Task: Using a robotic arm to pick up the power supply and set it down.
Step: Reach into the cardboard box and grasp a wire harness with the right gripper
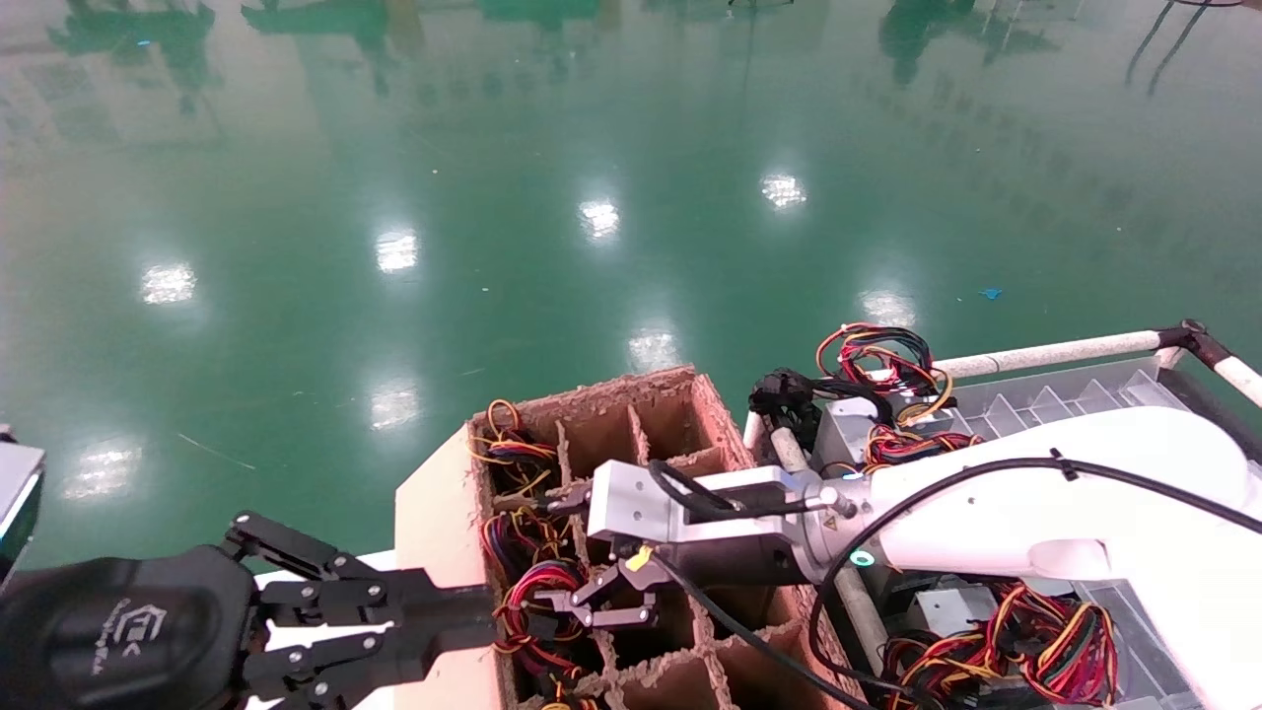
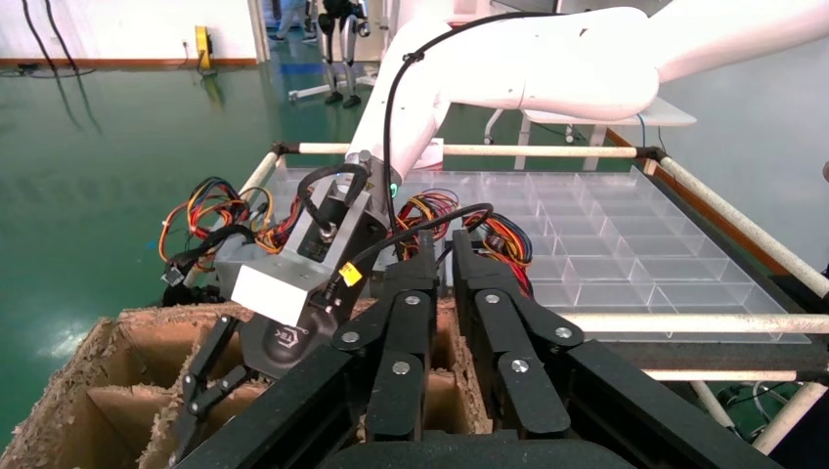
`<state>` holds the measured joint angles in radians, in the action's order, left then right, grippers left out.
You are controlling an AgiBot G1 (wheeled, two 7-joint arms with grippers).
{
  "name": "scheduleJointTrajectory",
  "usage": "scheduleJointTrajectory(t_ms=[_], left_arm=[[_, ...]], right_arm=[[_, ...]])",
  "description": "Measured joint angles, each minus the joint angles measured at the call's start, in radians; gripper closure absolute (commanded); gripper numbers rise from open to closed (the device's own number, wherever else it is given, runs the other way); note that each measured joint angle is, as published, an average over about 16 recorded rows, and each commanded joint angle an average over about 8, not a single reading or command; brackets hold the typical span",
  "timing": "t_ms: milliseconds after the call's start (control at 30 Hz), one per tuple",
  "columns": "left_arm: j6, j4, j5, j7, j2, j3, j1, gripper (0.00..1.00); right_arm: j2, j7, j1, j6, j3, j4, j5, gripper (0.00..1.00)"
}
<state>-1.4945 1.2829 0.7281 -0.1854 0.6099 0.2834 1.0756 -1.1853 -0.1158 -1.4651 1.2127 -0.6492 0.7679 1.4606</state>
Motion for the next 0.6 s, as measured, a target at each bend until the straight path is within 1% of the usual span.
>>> scheduleJointTrajectory(t_ms=[300,600], left_arm=[[0.0,0.0,0.0,0.0,0.0,0.001,0.0,0.0],[0.001,0.0,-0.001,0.001,-0.001,0.001,0.0,0.0]], right_arm=[[-0.001,0.0,-0.003,0.008,-0.006,-0.018,0.006,1.0],[0.02,0.017,0.002,0.035,0.0,-0.006,-0.011,1.0]])
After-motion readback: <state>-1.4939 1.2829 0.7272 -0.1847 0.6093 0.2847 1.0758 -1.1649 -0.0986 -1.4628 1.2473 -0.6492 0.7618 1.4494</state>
